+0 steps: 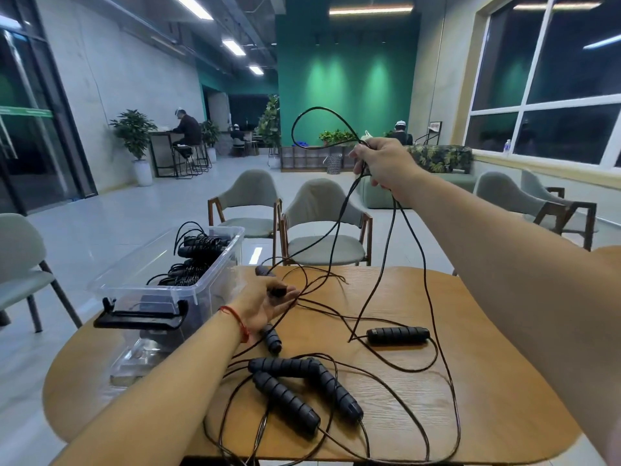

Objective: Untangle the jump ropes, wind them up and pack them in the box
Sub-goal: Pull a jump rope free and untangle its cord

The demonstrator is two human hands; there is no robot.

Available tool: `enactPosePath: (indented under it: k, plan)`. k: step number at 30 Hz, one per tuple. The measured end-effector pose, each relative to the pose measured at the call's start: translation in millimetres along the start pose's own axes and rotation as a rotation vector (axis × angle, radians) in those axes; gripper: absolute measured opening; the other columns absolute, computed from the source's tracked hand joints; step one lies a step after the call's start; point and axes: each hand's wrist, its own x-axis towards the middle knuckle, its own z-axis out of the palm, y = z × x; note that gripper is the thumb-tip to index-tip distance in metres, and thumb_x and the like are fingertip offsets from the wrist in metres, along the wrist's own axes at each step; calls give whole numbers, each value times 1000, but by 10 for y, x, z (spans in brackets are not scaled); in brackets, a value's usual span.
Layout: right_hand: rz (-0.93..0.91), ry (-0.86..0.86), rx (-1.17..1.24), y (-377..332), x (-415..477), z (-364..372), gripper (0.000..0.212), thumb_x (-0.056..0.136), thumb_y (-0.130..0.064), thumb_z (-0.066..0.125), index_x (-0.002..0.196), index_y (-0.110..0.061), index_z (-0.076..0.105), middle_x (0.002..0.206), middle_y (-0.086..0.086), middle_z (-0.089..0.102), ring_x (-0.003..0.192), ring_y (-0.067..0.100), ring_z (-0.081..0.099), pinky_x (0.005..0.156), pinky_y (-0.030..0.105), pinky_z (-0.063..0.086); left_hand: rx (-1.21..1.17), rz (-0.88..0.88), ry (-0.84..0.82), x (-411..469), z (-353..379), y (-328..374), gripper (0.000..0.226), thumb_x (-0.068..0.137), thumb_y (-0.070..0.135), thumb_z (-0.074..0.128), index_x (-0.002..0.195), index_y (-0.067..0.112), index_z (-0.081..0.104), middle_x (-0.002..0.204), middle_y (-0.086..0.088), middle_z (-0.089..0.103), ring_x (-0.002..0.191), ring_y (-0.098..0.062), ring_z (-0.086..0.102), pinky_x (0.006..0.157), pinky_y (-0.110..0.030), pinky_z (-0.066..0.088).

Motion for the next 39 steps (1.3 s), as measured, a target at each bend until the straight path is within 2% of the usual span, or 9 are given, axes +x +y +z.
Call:
enactPosePath:
  k: [5, 10, 16, 21, 23, 28, 32, 36, 39]
  plan:
    - [-25, 6, 27, -43, -10, -57, 33, 112, -22, 51, 121, 4, 71, 87, 12, 70, 34, 0, 47, 34, 15, 32, 133, -25, -85, -68, -51, 154, 53, 86, 17, 76, 132, -2, 59, 133, -22, 69, 121, -28, 71, 87, -33, 63]
    - [-40, 12, 38, -82, -5, -67, 33, 113, -22, 52, 121, 4, 71, 97, 18, 70, 34, -1, 49, 34, 15, 33, 505, 120, 247, -60, 59, 243, 46, 102, 50, 63, 97, 5, 64, 72, -7, 74, 54, -14, 64, 43, -20, 46]
    - [-28, 22, 29, -136, 72, -71, 30, 112, -27, 53, 111, -4, 73, 90, 12, 73, 37, 4, 49, 34, 17, 33, 1052, 510, 211, -57, 160, 454, 19, 102, 37, 62, 95, 21, 68, 77, 0, 67, 69, -19, 61, 62, -31, 49]
    - [13, -7, 162, -298, 96, -122, 27, 112, -31, 52, 114, -11, 71, 92, 9, 73, 40, 11, 48, 35, 18, 36, 1701, 317, 146, -216, 313, 878, 30, 93, 21, 57, 121, 17, 66, 114, -5, 67, 110, -22, 62, 90, -34, 52]
    - [5, -51, 171, -349, 104, -127, 28, 112, -34, 51, 114, -14, 71, 90, 7, 77, 44, 13, 47, 37, 21, 36, 1690, 377, 89, -287, 496, 1052, 30, 98, 22, 55, 124, 14, 67, 118, -8, 68, 109, -21, 62, 90, -34, 52]
    - [-50, -221, 244, -382, 9, 10, 29, 112, -38, 52, 115, -14, 69, 102, 11, 80, 51, 13, 49, 43, 24, 36, 1123, 614, -94, -383, 1153, 1176, 60, 104, 57, 52, 150, 18, 47, 130, 2, 59, 119, -16, 59, 101, -38, 51]
    - [-38, -275, 192, -295, -42, 81, 38, 107, -50, 59, 119, -15, 71, 109, 5, 79, 53, 9, 50, 41, 22, 37, 876, 604, -161, -350, 1498, 1124, 33, 112, 35, 49, 122, 7, 63, 94, -10, 63, 76, -18, 63, 67, -30, 57]
    - [-1, -54, -54, -150, -46, -27, 50, 102, -60, 60, 109, -13, 75, 93, 1, 72, 56, 8, 52, 45, 21, 39, 1047, 853, 29, -274, 1384, 1263, 35, 111, 37, 49, 101, 11, 69, 70, 2, 53, 58, -11, 48, 54, -26, 41]
    - [124, 53, -85, -6, 38, -232, 51, 107, -58, 51, 114, -10, 68, 90, 1, 73, 61, 12, 52, 52, 26, 41, 1172, 847, 26, -243, 1165, 1467, 35, 109, 46, 51, 99, 18, 70, 78, -7, 64, 66, -15, 55, 60, -28, 45]
